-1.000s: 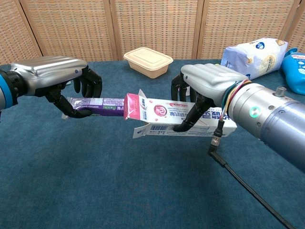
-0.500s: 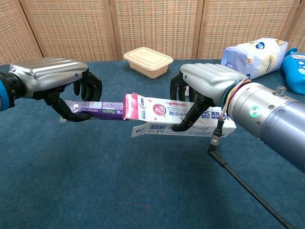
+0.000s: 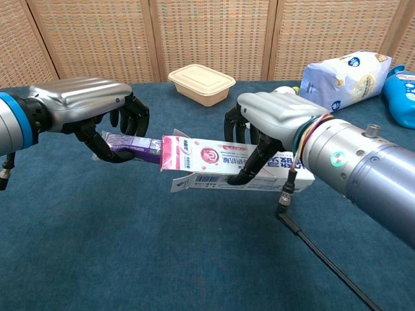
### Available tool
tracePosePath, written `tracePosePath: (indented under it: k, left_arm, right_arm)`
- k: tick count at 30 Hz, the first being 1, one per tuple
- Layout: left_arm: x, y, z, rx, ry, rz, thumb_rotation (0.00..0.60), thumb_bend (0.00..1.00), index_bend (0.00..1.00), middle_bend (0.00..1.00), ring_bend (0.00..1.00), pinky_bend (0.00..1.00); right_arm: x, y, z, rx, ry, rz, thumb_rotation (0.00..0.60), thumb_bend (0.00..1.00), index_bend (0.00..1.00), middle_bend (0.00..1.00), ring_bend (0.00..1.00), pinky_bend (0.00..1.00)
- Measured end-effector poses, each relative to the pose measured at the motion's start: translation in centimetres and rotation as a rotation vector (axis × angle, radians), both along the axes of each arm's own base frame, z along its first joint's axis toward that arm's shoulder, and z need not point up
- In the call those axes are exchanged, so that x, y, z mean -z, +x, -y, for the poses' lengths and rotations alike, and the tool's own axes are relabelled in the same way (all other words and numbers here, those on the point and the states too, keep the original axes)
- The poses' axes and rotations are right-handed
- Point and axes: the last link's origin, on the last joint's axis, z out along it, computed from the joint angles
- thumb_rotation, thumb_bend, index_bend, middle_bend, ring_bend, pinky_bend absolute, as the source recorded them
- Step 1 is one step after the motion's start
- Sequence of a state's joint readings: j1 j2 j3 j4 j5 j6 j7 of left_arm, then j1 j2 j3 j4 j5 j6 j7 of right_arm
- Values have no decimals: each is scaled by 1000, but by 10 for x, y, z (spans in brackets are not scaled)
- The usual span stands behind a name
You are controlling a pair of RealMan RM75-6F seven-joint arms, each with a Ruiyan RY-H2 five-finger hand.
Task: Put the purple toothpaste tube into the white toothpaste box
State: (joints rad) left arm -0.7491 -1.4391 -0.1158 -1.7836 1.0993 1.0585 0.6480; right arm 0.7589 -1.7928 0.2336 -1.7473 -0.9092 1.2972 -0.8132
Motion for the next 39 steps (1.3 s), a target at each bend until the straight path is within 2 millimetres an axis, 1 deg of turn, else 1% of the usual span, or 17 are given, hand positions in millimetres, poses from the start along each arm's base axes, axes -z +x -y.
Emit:
tracePosePath:
  k: [6, 18, 24, 29, 32, 35, 37, 39]
  left_arm:
    - [4, 11, 1, 17, 8, -6, 600, 442, 731, 568, 408, 371]
    - [6, 26, 10, 45, 18, 1, 600, 383, 672, 517, 364, 339]
    - [7, 32, 12, 58, 27, 8, 600, 369, 646, 499, 343, 327]
    - [7, 35, 13, 69, 41, 16, 600, 333, 591, 460, 307, 308]
    - [6, 35, 13, 68, 42, 27, 600, 302, 534, 423, 274, 283]
    - [5, 35, 12, 68, 44, 38, 600, 258, 455, 366, 223, 226]
    - [4, 34, 11, 67, 46, 46, 600, 228, 399, 309, 177, 165]
    - [2, 34, 10, 63, 48, 58, 600, 208, 369, 272, 149, 122]
  right_arm:
    - [0, 2, 1, -6, -7, 9, 600, 191, 621, 511, 471, 464]
    - [3, 7, 1, -3, -10, 34, 600, 190, 622, 511, 471, 464]
    - [6, 12, 0, 0, -2, 63, 600, 193, 622, 511, 471, 464]
    - [7, 16, 2, 8, -7, 88, 600, 196, 622, 511, 471, 464]
    - [6, 17, 3, 8, -12, 92, 600, 197, 622, 511, 471, 464]
    - [5, 18, 4, 7, -18, 95, 600, 198, 622, 511, 471, 464]
    - [4, 18, 4, 5, -21, 96, 600, 197, 622, 511, 471, 464]
    - [3, 19, 5, 2, -29, 97, 600, 199, 622, 511, 471, 464]
